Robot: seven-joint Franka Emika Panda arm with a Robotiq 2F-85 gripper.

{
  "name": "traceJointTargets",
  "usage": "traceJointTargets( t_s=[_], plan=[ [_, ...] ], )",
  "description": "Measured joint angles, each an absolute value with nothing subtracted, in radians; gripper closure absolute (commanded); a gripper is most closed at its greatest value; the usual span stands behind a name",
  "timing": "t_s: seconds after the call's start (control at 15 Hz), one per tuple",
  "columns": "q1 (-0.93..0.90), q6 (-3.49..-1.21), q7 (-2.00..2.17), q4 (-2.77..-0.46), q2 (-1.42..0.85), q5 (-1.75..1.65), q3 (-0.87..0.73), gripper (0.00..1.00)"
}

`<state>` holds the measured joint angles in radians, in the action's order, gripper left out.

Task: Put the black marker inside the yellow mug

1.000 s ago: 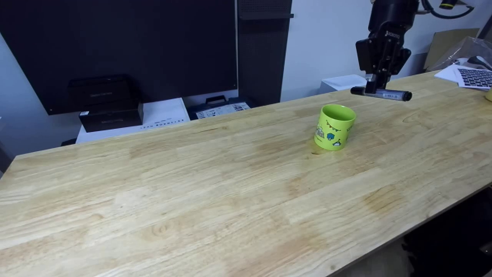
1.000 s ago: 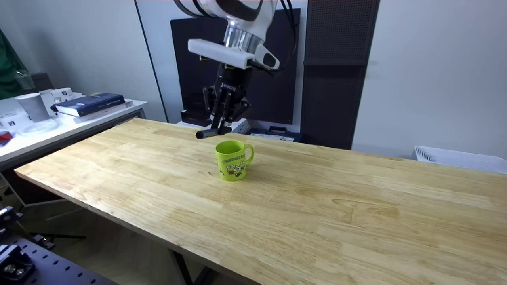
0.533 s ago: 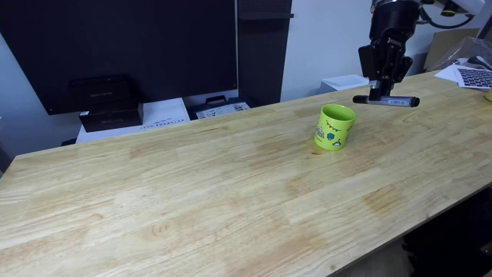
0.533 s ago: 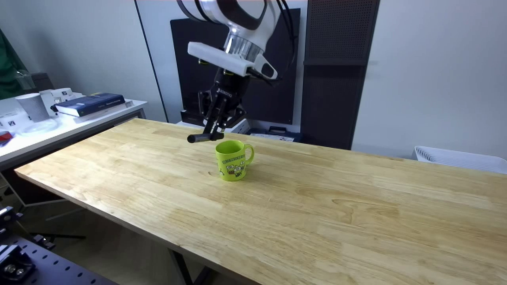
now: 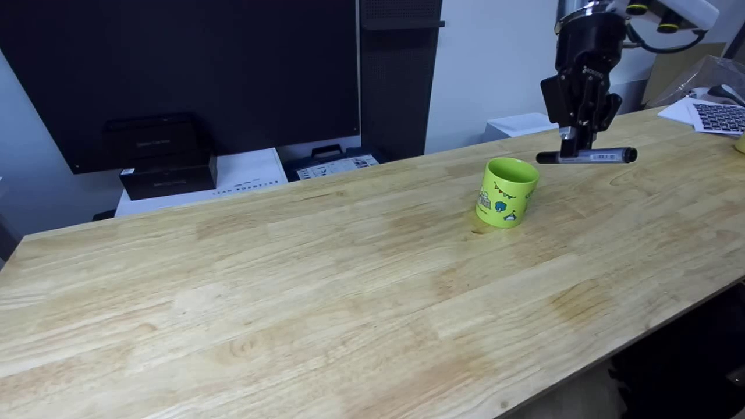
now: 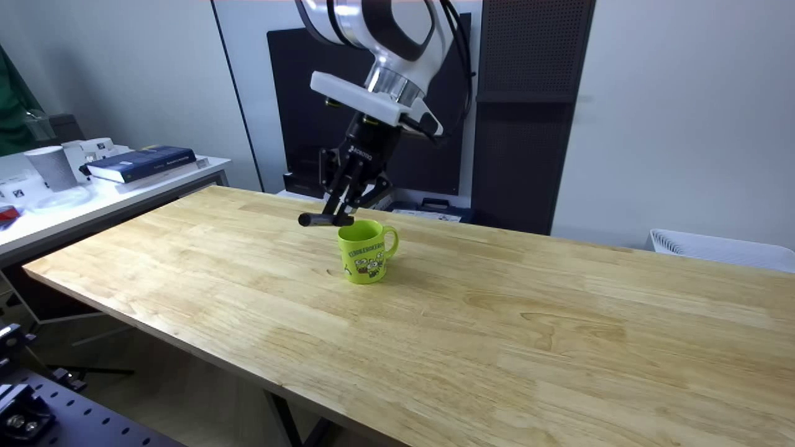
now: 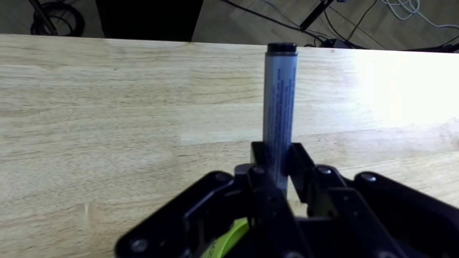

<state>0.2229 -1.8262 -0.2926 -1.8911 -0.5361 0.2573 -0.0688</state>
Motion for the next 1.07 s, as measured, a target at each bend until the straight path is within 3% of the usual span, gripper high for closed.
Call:
traceJointTargets(
  t_s=[1.07],
  plan=[
    [0.233, -1.765, -0.294, -1.612, -0.764, 0.254, -0.034, 0.95]
  ],
)
